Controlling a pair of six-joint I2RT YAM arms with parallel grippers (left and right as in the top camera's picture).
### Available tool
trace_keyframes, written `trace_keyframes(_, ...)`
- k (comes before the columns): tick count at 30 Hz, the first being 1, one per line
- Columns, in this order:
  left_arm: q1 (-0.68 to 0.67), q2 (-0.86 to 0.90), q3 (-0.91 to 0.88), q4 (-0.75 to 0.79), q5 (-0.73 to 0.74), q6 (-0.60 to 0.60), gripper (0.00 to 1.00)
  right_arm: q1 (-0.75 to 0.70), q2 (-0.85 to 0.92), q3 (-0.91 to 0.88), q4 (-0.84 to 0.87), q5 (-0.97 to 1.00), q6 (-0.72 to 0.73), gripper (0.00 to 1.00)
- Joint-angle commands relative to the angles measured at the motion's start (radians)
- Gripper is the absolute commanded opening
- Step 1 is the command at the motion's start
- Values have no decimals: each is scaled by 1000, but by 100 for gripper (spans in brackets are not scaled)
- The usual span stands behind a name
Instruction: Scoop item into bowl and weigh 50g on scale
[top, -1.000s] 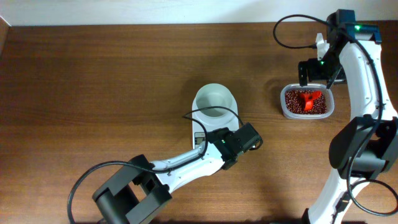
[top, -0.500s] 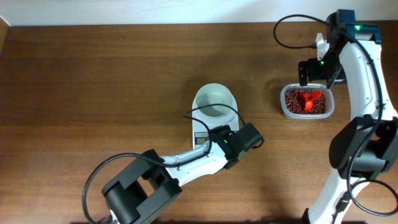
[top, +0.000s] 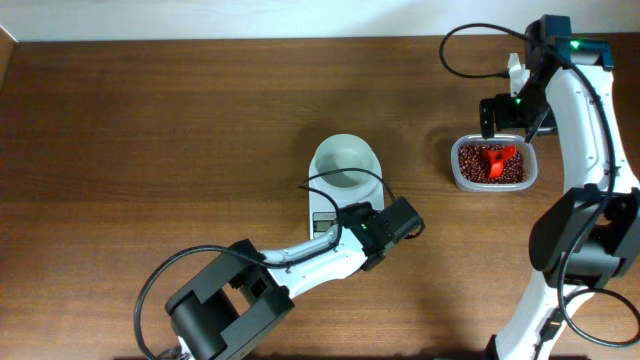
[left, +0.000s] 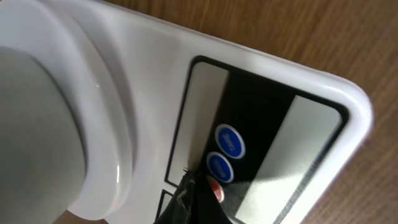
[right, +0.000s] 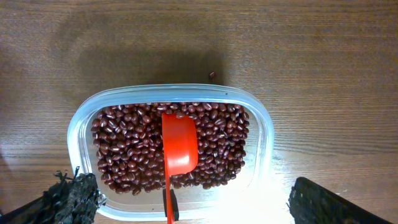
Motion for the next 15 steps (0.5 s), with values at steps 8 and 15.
trace_keyframes(8, -8, 62, -18, -83, 204, 84, 0, -1, -4, 16, -1, -2, 4, 99)
trace_keyframes(15, -8, 57, 65, -257, 388, 114, 0, -1, -4, 16, -1, -2, 4, 99)
